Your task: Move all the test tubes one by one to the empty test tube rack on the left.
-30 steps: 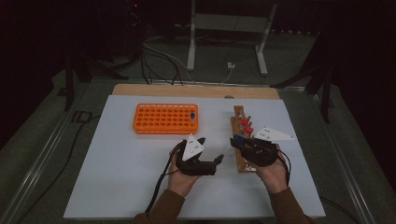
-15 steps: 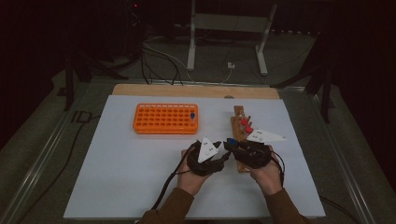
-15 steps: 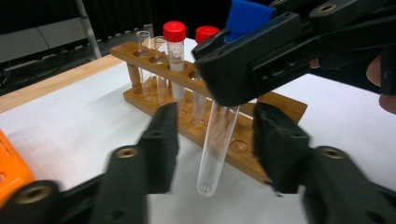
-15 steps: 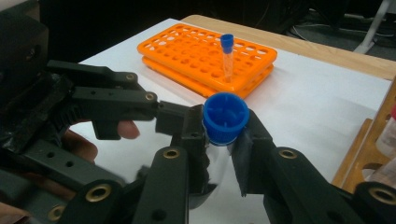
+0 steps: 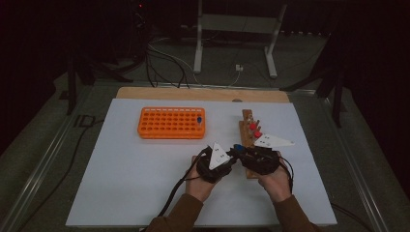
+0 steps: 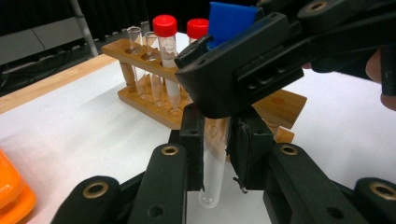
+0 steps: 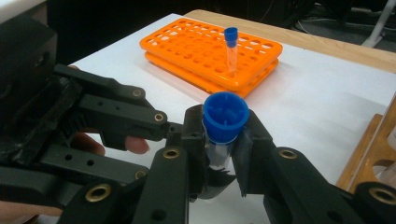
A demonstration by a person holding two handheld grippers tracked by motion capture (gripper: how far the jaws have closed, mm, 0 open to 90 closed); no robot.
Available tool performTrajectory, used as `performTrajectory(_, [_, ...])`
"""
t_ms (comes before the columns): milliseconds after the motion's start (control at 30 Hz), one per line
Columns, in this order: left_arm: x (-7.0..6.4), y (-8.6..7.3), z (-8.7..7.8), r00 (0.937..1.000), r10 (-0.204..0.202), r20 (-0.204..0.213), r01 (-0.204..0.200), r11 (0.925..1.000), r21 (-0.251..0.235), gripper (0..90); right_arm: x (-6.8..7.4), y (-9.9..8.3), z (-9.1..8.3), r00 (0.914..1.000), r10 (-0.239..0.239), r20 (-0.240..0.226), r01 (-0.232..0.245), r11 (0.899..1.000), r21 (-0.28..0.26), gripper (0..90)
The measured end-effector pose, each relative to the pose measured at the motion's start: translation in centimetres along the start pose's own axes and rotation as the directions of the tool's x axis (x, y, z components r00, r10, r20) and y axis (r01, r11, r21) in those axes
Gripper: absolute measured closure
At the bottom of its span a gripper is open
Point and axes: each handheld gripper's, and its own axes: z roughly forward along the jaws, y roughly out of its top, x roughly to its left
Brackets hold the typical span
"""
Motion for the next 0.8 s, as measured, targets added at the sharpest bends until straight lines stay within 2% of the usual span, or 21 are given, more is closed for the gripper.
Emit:
performTrajectory(100, [0.1, 0.0, 0.0, 1.0000, -0.007, -0.004, 0.007, 1.0000, -0.002, 77.1, -0.2, -0.1, 0.0, 1.0000, 0.006, -0.002, -0.006, 1.000, -0.005, 73.5])
performTrajectory(200, [0.3, 0.0, 0.0, 0.9998, -0.013, -0.013, 0.013, 0.9999, -0.002, 77.2, -0.3, 0.0, -0.3, 0.9999, 0.000, -0.014, 0.000, 1.000, -0.024, 61.4])
performTrajectory(300, [0.6, 0.0, -0.1, 0.9996, -0.015, -0.024, 0.015, 0.9999, 0.000, 77.2, -0.7, 0.1, -0.7, 0.9989, 0.005, -0.046, -0.007, 0.999, -0.042, 49.8])
performTrajectory(400, [0.9, 0.0, -0.2, 0.9992, -0.017, -0.035, 0.017, 0.9998, 0.002, 77.4, -1.0, 0.0, -1.0, 0.9993, -0.003, -0.037, 0.001, 0.999, -0.054, 43.6])
performTrajectory(633, [1.6, 0.0, -0.7, 0.9983, -0.028, -0.052, 0.027, 0.9996, -0.006, 77.4, -1.7, -0.2, -1.8, 0.9995, -0.016, 0.028, 0.019, 0.997, -0.080, 26.8])
performTrajectory(800, [2.4, 0.0, -1.3, 0.9970, -0.041, -0.065, 0.040, 0.9990, -0.018, 77.3, -2.0, -0.5, -2.3, 0.9940, -0.042, 0.101, 0.051, 0.995, -0.081, 15.4])
